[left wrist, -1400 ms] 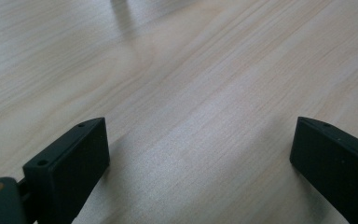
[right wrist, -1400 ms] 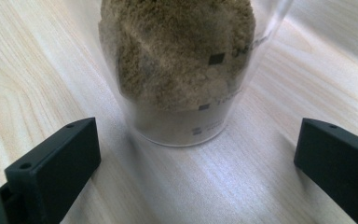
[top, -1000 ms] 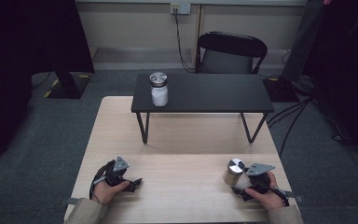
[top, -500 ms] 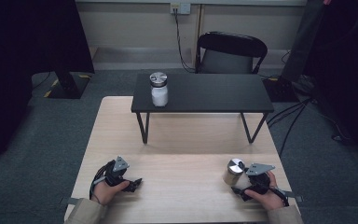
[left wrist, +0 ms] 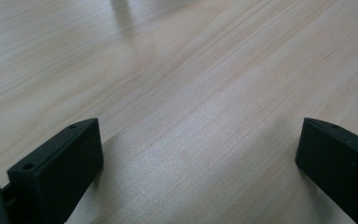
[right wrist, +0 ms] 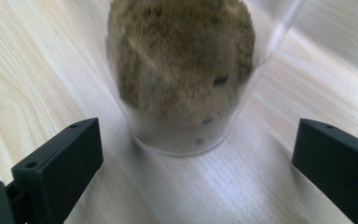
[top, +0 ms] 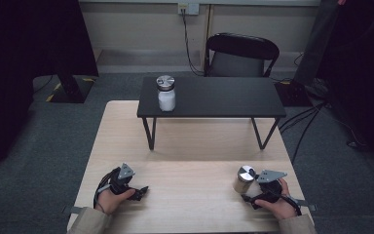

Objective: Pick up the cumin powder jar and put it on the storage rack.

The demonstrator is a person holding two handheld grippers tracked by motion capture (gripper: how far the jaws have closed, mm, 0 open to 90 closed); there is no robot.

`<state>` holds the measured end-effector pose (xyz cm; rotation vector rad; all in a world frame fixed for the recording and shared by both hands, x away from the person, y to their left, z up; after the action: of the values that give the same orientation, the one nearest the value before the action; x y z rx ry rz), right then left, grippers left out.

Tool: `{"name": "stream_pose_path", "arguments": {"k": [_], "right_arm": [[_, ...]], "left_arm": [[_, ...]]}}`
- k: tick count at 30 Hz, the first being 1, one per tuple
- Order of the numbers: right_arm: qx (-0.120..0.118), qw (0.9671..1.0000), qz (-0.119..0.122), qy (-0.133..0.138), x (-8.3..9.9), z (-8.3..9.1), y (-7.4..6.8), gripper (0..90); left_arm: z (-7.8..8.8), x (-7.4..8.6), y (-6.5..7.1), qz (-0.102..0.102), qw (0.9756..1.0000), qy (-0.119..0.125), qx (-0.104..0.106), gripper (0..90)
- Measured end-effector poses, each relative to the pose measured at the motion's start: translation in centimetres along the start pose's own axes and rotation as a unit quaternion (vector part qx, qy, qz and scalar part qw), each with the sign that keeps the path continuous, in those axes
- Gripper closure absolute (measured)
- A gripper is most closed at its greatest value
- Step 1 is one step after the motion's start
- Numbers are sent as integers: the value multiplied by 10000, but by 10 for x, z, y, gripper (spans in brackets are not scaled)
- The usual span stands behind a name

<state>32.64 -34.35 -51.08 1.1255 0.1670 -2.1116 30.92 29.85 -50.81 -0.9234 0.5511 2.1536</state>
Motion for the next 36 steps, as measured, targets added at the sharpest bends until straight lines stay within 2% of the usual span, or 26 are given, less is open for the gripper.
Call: {"name": "stream_pose_path", "arguments": {"k": [5,16,21,25,26,28,36], "right_arm": [[47,10000,6,86,-2,1,-2,5],[-45,9993,-136,337,-7,-2,-3,14],[-108,9988,-215,426,-6,-5,-2,96],[-186,9983,-179,521,-6,-5,0,192],[-186,9983,-179,521,-6,-5,0,192],[-192,9979,-167,593,-6,-5,1,264],[-225,9979,-76,605,-8,-4,2,301]], "left_arm": [[0,0,0,-8,10000,-12,-1,0],[0,0,0,4,10000,2,-1,0],[0,0,0,-8,10000,-12,-2,0],[0,0,0,7,10000,5,-1,0],[0,0,0,7,10000,5,-1,0],[0,0,0,7,10000,3,-1,0],[0,0,0,6,10000,3,-1,0]]}}
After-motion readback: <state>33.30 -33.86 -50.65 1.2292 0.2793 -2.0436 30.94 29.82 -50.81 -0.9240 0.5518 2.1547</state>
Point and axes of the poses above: each handheld gripper's, and its own axes: z roughly backward along the jaws, x roughly out of its underside, y roughly to its right, the point moved 3 cm from there along -z, roughly forward along the jaws, and after that the axes turned 14 degrees about x, right-handed, at the moved point
